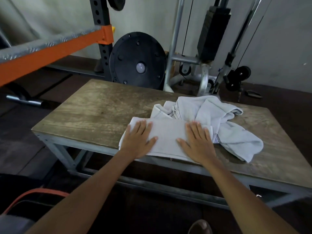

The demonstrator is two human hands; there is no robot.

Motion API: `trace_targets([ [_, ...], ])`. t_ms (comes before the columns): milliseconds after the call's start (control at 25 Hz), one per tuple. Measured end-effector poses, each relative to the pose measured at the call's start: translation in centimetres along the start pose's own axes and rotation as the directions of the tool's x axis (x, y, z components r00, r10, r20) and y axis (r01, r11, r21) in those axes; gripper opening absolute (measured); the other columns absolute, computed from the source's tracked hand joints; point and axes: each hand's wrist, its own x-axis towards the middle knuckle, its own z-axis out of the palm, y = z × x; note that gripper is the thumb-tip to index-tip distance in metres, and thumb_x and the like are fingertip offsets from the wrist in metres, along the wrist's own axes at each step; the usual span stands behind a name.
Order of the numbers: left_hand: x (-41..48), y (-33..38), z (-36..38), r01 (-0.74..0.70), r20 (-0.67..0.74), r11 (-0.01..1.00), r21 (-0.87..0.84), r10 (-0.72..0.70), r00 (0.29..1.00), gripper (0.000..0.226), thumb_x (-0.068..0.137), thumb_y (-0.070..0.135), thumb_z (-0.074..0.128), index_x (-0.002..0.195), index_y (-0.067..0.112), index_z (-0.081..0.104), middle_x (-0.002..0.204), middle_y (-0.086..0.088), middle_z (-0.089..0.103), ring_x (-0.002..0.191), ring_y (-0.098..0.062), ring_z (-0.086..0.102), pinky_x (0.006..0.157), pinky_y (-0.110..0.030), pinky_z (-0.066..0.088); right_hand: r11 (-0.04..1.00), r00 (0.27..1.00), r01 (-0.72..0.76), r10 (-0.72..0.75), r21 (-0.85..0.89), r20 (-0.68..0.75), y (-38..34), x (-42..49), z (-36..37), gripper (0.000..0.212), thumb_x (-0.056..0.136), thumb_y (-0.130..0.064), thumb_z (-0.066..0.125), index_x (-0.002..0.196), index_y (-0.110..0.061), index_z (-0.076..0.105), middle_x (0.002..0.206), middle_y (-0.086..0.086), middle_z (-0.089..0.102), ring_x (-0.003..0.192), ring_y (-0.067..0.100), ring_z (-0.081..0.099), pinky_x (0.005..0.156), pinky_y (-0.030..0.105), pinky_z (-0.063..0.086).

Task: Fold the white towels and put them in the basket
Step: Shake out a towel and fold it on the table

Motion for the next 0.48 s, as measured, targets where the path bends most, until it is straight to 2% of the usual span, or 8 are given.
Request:
trace_targets([
  [80, -0.6, -1.3, -0.3, 0.074, 0.025, 0.997, -0.027, -0.074, 0.997, 0.078, 0.085, 0.063, 0.001, 0.151, 0.022, 0.009, 0.16, -0.004, 0.007, 0.147, -0.024, 0.007, 0.113, -0.054, 0.014, 0.997, 0.997, -0.071, 0.071, 0.0, 0.014, 0.7, -0.6, -0.2, 0.087, 0.085, -0.072, 0.004, 0.151, -0.016, -0.009, 0.159, 0.004, -0.017, 0.146, 0.018, -0.018, 0.118, 0.043, -0.011],
  [200, -1.6, -2.8, -0.6, 0.182, 0.045, 0.972, -0.149, -0.178, 0.983, 0.063, 0.097, 0.051, 0.015, 0.151, 0.02, 0.007, 0.16, -0.005, 0.005, 0.147, -0.026, 0.003, 0.116, -0.053, 0.006, 0.987, 0.987, -0.161, 0.16, 0.02, 0.028, 1.2, -1.1, -0.3, 0.089, 0.086, -0.072, 0.009, 0.151, -0.014, -0.009, 0.159, 0.003, -0.017, 0.146, 0.016, -0.018, 0.118, 0.046, -0.009],
  [320, -3.9, -5.1, -0.5, 0.269, 0.058, 0.944, -0.191, -0.263, 0.963, 0.059, 0.1, 0.044, 0.013, 0.151, 0.014, 0.01, 0.16, -0.004, 0.007, 0.147, -0.02, 0.001, 0.118, -0.047, 0.002, 0.979, 0.977, -0.204, 0.204, -0.009, 0.067, 1.6, -1.4, -0.9, 0.094, 0.083, -0.074, 0.003, 0.151, -0.01, -0.005, 0.16, 0.006, -0.011, 0.147, 0.018, -0.013, 0.118, 0.049, -0.007],
  [400, -5.0, -6.2, -0.6, 0.302, 0.02, 0.924, -0.236, -0.306, 0.952, 0.054, 0.101, 0.038, 0.016, 0.15, 0.014, 0.019, 0.159, -0.002, 0.014, 0.147, -0.018, 0.006, 0.118, -0.045, 0.004, 0.98, 0.981, -0.195, 0.194, -0.049, -0.015, 1.1, -1.0, -1.8, 0.095, 0.083, -0.074, 0.0, 0.151, -0.007, 0.005, 0.161, 0.009, 0.0, 0.148, 0.02, -0.005, 0.118, 0.048, -0.007],
  [480, -5.5, -6.6, -1.1, 0.337, -0.079, 0.884, -0.323, -0.38, 0.922, 0.045, 0.101, 0.03, 0.026, 0.141, 0.015, 0.041, 0.15, -0.004, 0.037, 0.141, -0.021, 0.026, 0.114, -0.043, 0.017, 0.993, 0.979, -0.109, 0.098, -0.049, -0.177, -0.6, 0.3, -3.1, 0.088, 0.085, -0.067, 0.004, 0.147, -0.007, 0.024, 0.156, 0.012, 0.023, 0.145, 0.026, 0.014, 0.116, 0.045, -0.003],
])
